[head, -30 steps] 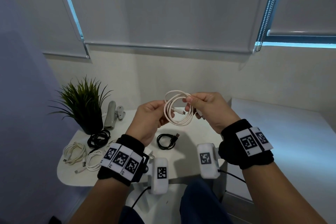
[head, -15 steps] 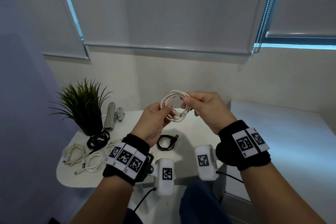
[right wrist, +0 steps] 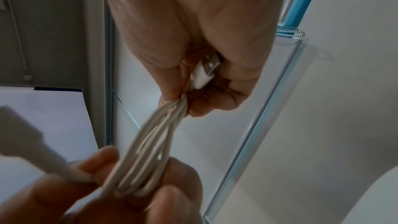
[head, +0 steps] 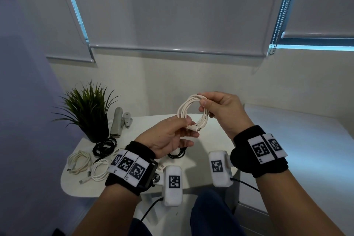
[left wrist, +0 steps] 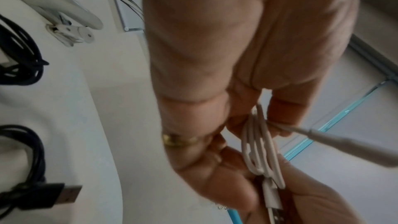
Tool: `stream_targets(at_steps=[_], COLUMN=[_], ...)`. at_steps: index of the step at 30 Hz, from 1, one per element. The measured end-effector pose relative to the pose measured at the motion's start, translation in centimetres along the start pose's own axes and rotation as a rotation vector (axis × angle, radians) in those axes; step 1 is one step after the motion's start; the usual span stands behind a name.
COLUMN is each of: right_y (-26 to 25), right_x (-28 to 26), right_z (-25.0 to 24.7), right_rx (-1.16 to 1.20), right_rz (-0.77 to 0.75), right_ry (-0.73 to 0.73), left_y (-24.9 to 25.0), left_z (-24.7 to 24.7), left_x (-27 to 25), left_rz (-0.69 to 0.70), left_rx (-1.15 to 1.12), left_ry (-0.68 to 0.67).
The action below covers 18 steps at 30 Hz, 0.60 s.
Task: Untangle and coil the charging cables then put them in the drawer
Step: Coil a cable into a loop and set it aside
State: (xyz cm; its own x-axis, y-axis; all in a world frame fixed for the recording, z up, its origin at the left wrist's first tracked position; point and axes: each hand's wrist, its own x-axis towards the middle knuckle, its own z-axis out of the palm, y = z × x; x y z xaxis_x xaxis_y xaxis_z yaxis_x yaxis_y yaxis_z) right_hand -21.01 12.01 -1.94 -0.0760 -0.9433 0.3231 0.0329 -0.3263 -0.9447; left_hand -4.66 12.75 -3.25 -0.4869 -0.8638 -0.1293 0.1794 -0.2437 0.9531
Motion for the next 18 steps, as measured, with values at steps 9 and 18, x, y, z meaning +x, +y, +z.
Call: stream_targets(at_steps=[9,18], right_y=[0.26,0.91], right_x=[0.27,0.36], right_z=[0.02,-0.28], right_rx=[0.059,-0.335], right_rz=[0.052,-0.078], right_ry=[-0.033,-0.087], left_y=[-0.02,0.30], left_z=[0.08,-0.53], left_x=[0.23,0.27], left_rz=[0.049,0.103], left_rx=[0.052,0.164], left_ry=[0.103,0.271])
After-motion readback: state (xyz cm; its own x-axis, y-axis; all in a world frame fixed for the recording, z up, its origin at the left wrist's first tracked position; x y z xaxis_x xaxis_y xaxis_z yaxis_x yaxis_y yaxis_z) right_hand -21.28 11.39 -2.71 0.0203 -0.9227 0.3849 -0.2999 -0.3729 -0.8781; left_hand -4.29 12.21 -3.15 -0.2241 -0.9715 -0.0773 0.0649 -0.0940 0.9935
